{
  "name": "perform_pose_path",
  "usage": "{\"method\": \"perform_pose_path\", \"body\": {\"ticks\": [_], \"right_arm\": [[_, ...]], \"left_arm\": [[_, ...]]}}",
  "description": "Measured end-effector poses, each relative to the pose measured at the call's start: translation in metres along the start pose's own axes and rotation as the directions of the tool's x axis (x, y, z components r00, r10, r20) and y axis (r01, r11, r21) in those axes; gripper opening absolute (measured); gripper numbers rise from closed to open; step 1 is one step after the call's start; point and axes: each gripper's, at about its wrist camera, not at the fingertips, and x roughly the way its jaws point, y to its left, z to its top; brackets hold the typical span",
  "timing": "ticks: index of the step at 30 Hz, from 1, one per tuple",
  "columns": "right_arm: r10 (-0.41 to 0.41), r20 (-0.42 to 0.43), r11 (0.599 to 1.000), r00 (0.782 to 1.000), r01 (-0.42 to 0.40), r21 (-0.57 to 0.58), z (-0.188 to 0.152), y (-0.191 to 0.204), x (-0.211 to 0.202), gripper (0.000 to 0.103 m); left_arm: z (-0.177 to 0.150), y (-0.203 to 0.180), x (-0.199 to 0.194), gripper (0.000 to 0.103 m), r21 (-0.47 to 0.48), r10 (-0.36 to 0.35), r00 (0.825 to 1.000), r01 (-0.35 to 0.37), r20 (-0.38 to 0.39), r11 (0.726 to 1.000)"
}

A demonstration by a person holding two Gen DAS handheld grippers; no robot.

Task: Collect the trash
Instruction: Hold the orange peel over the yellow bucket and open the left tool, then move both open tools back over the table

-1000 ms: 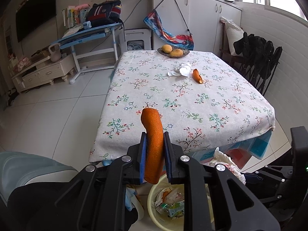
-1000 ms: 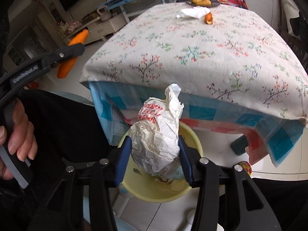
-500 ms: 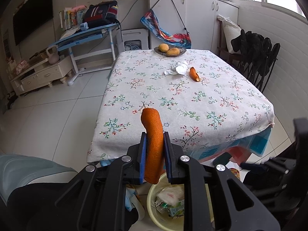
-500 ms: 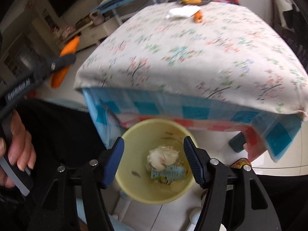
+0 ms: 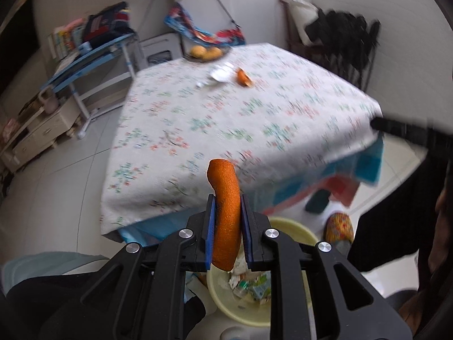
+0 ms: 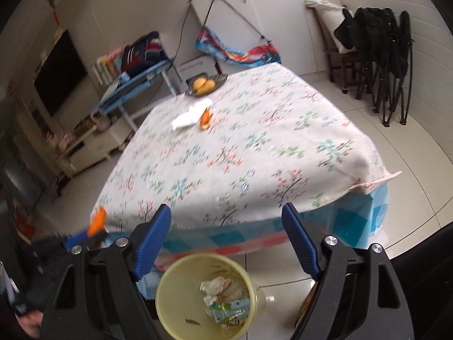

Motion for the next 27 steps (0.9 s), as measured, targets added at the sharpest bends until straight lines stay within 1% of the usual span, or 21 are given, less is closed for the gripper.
{"method": "perform_pose_path", "body": {"ticks": [3,7,11,14,17,19,21,23,26,27], "right_arm": [[0.001,0.013,1.000,1.000,-0.001,0.011,0.002,0.001,-0.001,0.080],[0.008,0.020,1.000,1.000,-0.008,0.013,0.002,-0.001,-0.001,0.080],[0.012,0.024,1.000,1.000,-0.012,0.018,0.002,-0.003,-0.002,0.080],[0.015,0.024,1.000,1.000,-0.016,0.021,0.002,-0.005,-0.003,0.080],[0.017,0.025,1.000,1.000,-0.018,0.022,0.003,-0.006,-0.002,0.080],[0.019,0.023,1.000,1.000,-0.019,0.022,0.002,-0.006,-0.002,0.080],[0.019,0.025,1.000,1.000,-0.019,0.022,0.002,-0.006,-0.002,0.080],[0.020,0.023,1.000,1.000,-0.020,0.022,0.002,-0.006,-0.002,0.080],[0.019,0.021,1.000,1.000,-0.020,0.019,0.002,-0.006,-0.001,0.080],[0.020,0.021,1.000,1.000,-0.021,0.020,0.002,-0.006,-0.001,0.080]], "left_arm": [[-0.006,-0.013,0.009,0.016,0.065,-0.022,0.999,0.025,-0.045,0.998],[-0.016,-0.030,0.023,0.016,0.145,-0.043,0.992,0.061,-0.121,0.988],[-0.030,-0.048,0.039,0.016,0.228,-0.058,0.974,0.108,-0.217,0.968],[-0.036,-0.057,0.046,0.017,0.265,-0.069,0.962,0.141,-0.263,0.954],[-0.041,-0.060,0.048,0.018,0.279,-0.061,0.958,0.142,-0.282,0.950],[-0.040,-0.057,0.048,0.021,0.267,-0.066,0.956,0.145,-0.285,0.953],[-0.040,-0.056,0.049,0.036,0.264,-0.061,0.955,0.141,-0.289,0.954],[-0.040,-0.059,0.048,0.042,0.280,-0.051,0.957,0.134,-0.285,0.951],[-0.041,-0.062,0.047,0.053,0.300,-0.043,0.959,0.130,-0.282,0.945],[-0.041,-0.062,0.047,0.054,0.303,-0.039,0.959,0.128,-0.282,0.944]]}}
